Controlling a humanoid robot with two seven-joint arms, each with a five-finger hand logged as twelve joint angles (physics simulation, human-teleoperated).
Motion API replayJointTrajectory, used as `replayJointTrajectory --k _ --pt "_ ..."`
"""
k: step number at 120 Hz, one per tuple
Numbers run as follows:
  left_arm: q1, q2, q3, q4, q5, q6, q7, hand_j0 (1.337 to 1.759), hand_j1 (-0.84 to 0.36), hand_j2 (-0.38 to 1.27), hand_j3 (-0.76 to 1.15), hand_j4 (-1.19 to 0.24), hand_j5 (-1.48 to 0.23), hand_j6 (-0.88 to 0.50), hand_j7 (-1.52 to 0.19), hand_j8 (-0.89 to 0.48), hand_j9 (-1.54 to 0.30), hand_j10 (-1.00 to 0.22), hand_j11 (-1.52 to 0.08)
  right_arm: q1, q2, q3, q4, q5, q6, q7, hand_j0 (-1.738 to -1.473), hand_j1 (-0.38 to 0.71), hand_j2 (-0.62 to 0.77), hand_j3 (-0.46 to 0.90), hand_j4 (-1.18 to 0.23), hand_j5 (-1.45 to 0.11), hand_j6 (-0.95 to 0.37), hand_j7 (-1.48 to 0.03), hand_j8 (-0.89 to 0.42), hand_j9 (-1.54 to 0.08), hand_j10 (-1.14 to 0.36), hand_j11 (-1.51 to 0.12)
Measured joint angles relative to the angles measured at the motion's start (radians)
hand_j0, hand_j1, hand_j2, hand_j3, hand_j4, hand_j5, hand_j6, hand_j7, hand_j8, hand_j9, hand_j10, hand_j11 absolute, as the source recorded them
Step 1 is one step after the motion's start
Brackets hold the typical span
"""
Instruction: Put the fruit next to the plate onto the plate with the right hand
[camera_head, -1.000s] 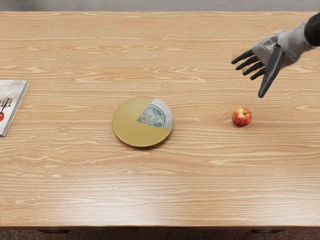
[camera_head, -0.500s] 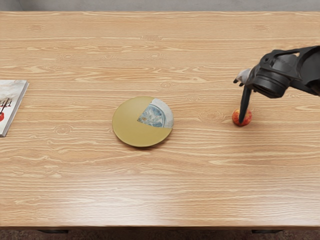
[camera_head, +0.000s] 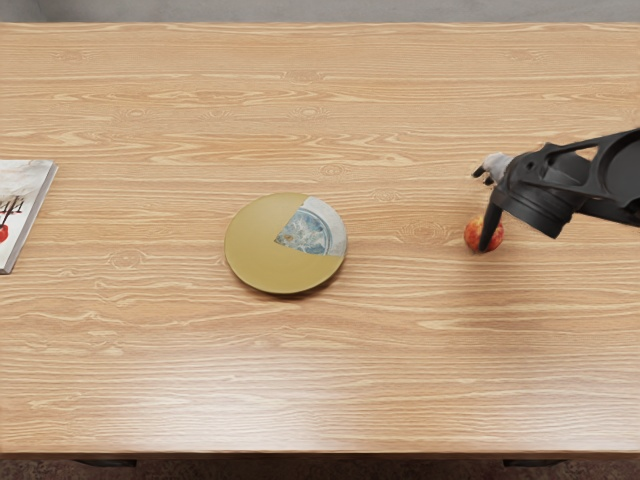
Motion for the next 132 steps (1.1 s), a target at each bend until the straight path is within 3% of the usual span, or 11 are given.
replayJointTrajectory --k 15,35,69,103,132 --pt "0.0 0.0 0.0 0.0 0.0 0.0 0.0 1.658 0.35 0.0 0.0 0.0 0.0 0.0 0.0 0.0 0.0 0.0 0.0 0.035 -0.035 -0.036 0.108 0.003 -0.115 0.0 -1.658 -0.14 -0.03 0.0 -0.17 -0.22 -0.17 -0.22 -0.17 -0.22 -0.17 -0.22" --pt "0.0 0.0 0.0 0.0 0.0 0.0 0.0 1.658 0.35 0.0 0.0 0.0 0.0 0.0 0.0 0.0 0.0 0.0 0.0 0.034 -0.011 -0.05 0.147 0.004 -0.198 0.0 -1.658 -0.1 -0.04 0.0 -0.21 -0.27 -0.21 -0.27 -0.21 -0.27 -0.21 -0.27" --pt "0.0 0.0 0.0 0.0 0.0 0.0 0.0 1.658 0.35 0.0 0.0 0.0 0.0 0.0 0.0 0.0 0.0 0.0 0.0 -0.029 0.037 -0.052 0.097 0.003 -0.219 0.0 -1.658 -0.04 -0.05 0.0 -0.26 -0.34 -0.26 -0.34 -0.26 -0.34 -0.26 -0.34" --pt "0.0 0.0 0.0 0.0 0.0 0.0 0.0 1.658 0.35 0.0 0.0 0.0 0.0 0.0 0.0 0.0 0.0 0.0 0.0 -0.051 0.066 -0.052 0.07 0.003 -0.221 0.0 -1.658 0.14 -0.08 0.0 -0.41 -0.53 -0.41 -0.53 -0.41 -0.53 -0.41 -0.53" --pt "0.0 0.0 0.0 0.0 0.0 0.0 0.0 1.658 0.35 0.0 0.0 0.0 0.0 0.0 0.0 0.0 0.0 0.0 0.0 -0.088 0.072 -0.052 0.037 -0.005 -0.226 0.0 -1.653 0.16 -0.06 0.0 -0.51 -0.52 -0.52 -0.58 -0.48 -0.53 -0.5 -0.53"
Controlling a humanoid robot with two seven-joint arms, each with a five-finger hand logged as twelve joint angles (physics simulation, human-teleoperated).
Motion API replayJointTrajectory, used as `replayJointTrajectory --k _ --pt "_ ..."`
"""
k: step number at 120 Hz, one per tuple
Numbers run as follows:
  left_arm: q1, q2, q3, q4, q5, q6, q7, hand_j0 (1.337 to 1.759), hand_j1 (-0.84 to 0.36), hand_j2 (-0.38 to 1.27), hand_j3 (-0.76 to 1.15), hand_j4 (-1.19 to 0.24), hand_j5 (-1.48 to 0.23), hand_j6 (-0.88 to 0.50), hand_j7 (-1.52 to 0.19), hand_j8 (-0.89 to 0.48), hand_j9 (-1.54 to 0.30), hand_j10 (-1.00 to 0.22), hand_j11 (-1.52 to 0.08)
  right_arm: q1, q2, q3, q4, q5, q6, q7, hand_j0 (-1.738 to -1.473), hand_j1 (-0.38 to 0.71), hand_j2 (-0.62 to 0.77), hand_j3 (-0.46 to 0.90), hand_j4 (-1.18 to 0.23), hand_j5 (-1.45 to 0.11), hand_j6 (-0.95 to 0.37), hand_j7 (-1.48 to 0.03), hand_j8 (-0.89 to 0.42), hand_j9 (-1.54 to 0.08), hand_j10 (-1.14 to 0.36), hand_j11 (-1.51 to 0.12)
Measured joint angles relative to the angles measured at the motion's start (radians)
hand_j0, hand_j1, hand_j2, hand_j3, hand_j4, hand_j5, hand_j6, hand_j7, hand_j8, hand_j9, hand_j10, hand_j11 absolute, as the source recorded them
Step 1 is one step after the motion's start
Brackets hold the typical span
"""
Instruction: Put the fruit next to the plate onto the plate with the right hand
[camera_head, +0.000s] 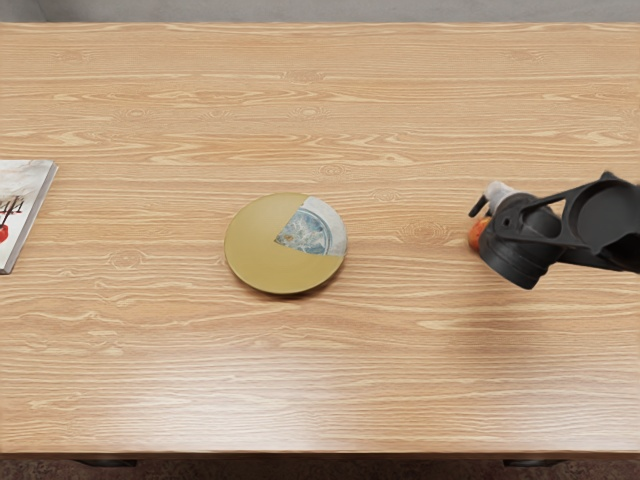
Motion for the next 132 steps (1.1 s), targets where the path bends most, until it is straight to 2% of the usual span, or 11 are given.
replayJointTrajectory --k 12,24,37,54,68,80,92,97,114,118,132 --pt "0.0 0.0 0.0 0.0 0.0 0.0 0.0 1.658 0.35 0.0 0.0 0.0 0.0 0.0 0.0 0.0 0.0 0.0 0.0 -0.008 0.005 0.0 -0.008 0.004 0.003 0.0 -1.654 0.18 -0.07 0.0 -0.5 -0.55 -0.51 -0.6 -0.49 -0.56 -0.5 -0.56" --pt "0.0 0.0 0.0 0.0 0.0 0.0 0.0 1.658 0.35 0.0 0.0 0.0 0.0 0.0 0.0 0.0 0.0 0.0 0.0 -0.017 0.007 0.004 -0.012 0.0 0.004 -0.001 -1.651 0.27 0.18 0.0 -0.65 -0.76 -0.46 -0.8 -0.43 -0.77 -0.61 -0.77" --pt "0.0 0.0 0.0 0.0 0.0 0.0 0.0 1.658 0.35 0.0 0.0 0.0 0.0 0.0 0.0 0.0 0.0 0.0 0.0 -0.025 -0.018 0.071 -0.015 0.001 0.006 -0.001 -1.649 0.31 0.21 0.0 -0.74 -0.93 -0.38 -0.94 -0.34 -0.93 -0.53 -0.95" --pt "0.0 0.0 0.0 0.0 0.0 0.0 0.0 1.658 0.35 0.0 0.0 0.0 0.0 0.0 0.0 0.0 0.0 0.0 0.0 -0.04 -0.15 0.342 -0.017 0.001 0.088 -0.001 -1.648 0.36 0.23 0.0 -0.79 -1.05 -0.28 -1.03 -0.24 -1.06 -0.44 -1.08" --pt "0.0 0.0 0.0 0.0 0.0 0.0 0.0 1.658 0.35 0.0 0.0 0.0 0.0 0.0 0.0 0.0 0.0 0.0 0.0 -0.184 -0.208 0.736 -0.044 0.001 0.369 -0.002 -1.645 0.38 0.3 0.0 -0.82 -1.1 -0.28 -1.08 -0.22 -1.11 -0.44 -1.14" --pt "0.0 0.0 0.0 0.0 0.0 0.0 0.0 1.658 0.35 0.0 0.0 0.0 0.0 0.0 0.0 0.0 0.0 0.0 0.0 -0.249 -0.132 0.899 -0.093 -0.014 0.492 -0.001 -1.64 0.36 0.26 0.0 -0.84 -1.11 -0.31 -1.1 -0.25 -1.12 -0.47 -1.16" --pt "0.0 0.0 0.0 0.0 0.0 0.0 0.0 1.658 0.35 0.0 0.0 0.0 0.0 0.0 0.0 0.0 0.0 0.0 0.0 -0.275 0.012 0.961 -0.177 -0.053 0.539 -0.001 -1.637 0.38 0.35 0.0 -0.86 -1.11 -0.32 -1.11 -0.27 -1.13 -0.5 -1.17" --pt "0.0 0.0 0.0 0.0 0.0 0.0 0.0 1.658 0.35 0.0 0.0 0.0 0.0 0.0 0.0 0.0 0.0 0.0 0.0 -0.281 0.067 0.971 -0.209 -0.063 0.549 -0.001 -1.636 0.39 0.32 0.0 -0.86 -1.11 -0.33 -1.12 -0.27 -1.14 -0.5 -1.18" --pt "0.0 0.0 0.0 0.0 0.0 0.0 0.0 1.658 0.35 0.0 0.0 0.0 0.0 0.0 0.0 0.0 0.0 0.0 0.0 -0.316 0.205 0.985 -0.304 -0.118 0.562 -0.001 -1.632 0.34 0.23 0.0 -0.87 -1.07 -0.35 -1.11 -0.28 -1.12 -0.55 -1.15" --pt "0.0 0.0 0.0 0.0 0.0 0.0 0.0 1.658 0.35 0.0 0.0 0.0 0.0 0.0 0.0 0.0 0.0 0.0 0.0 -0.322 0.219 0.985 -0.315 -0.123 0.562 -0.001 -1.636 0.24 0.19 0.0 -0.75 -0.92 -0.34 -0.96 -0.26 -0.96 -0.53 -0.99" --pt "0.0 0.0 0.0 0.0 0.0 0.0 0.0 1.658 0.35 0.0 0.0 0.0 0.0 0.0 0.0 0.0 0.0 0.0 0.0 -0.332 0.234 0.987 -0.329 -0.128 0.565 0.0 -1.646 0.0 0.11 0.0 -0.43 -0.53 -0.2 -0.55 -0.15 -0.56 -0.25 -0.57"
